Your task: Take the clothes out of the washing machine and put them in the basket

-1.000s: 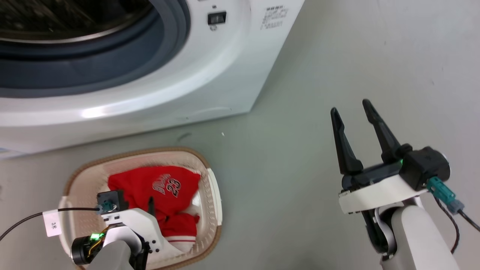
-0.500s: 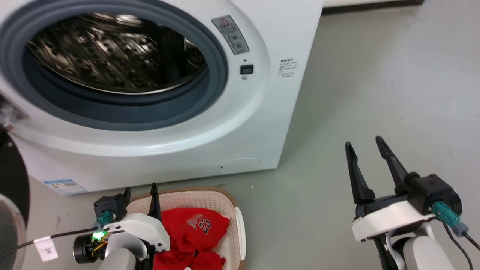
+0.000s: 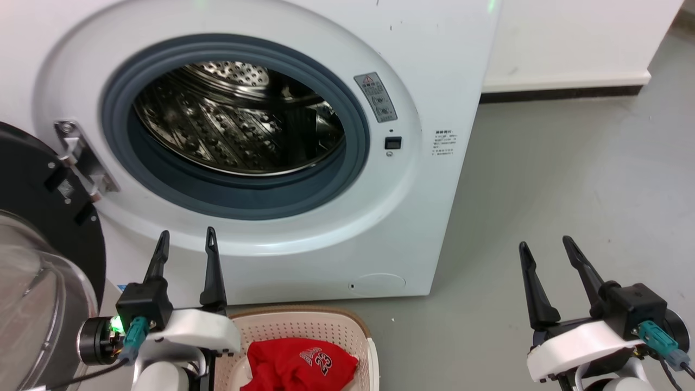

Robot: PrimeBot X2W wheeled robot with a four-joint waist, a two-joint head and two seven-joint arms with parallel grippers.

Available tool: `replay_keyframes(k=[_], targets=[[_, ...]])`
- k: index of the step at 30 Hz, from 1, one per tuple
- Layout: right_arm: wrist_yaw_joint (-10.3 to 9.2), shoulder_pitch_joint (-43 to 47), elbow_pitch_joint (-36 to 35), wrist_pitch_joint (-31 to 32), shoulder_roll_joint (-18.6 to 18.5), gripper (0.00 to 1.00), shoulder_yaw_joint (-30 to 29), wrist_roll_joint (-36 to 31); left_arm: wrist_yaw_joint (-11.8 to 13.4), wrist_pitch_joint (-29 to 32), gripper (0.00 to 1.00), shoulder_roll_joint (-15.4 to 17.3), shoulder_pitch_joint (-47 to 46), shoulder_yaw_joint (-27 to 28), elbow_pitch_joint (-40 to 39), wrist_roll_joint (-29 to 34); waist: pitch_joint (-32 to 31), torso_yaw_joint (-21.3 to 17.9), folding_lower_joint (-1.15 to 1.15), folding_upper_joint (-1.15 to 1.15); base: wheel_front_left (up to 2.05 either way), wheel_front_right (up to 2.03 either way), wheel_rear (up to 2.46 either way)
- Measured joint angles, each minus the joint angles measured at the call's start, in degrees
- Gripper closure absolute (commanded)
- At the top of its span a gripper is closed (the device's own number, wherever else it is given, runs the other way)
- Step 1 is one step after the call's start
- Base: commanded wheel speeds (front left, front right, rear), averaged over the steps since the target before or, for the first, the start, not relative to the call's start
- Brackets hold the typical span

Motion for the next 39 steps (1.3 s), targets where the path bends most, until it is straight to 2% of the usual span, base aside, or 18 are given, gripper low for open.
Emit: replay_keyframes(k=[9,36,37,39], targets=[[0.0,2.6,-1.5,1.0,0.0,0.0,-1.1,-0.4,-0.2,0.0,0.0,0.7,5.1,-1.2,-5.4,2.7,-3.1,1.6,0.0,0.0,0.0,0.0,0.0],[0.0,3.1,-1.6,1.6,0.0,0.0,-0.4,-0.2,0.3,0.0,0.0,1.2,6.7,-1.9,-5.7,1.7,-2.6,2.0,0.02,0.0,0.0,0.0,0.0],[0.0,3.2,-1.2,1.6,0.0,1.0,-0.4,-0.3,0.3,0.0,1.0,1.1,6.7,-2.0,-5.2,1.7,-2.6,2.0,0.02,0.0,0.0,0.0,0.0],[0.0,3.8,-0.2,1.6,0.0,1.0,-0.3,-0.2,0.3,0.3,1.0,0.9,7.1,-1.9,-4.2,1.5,-2.6,2.0,0.02,0.0,0.0,0.0,0.0]])
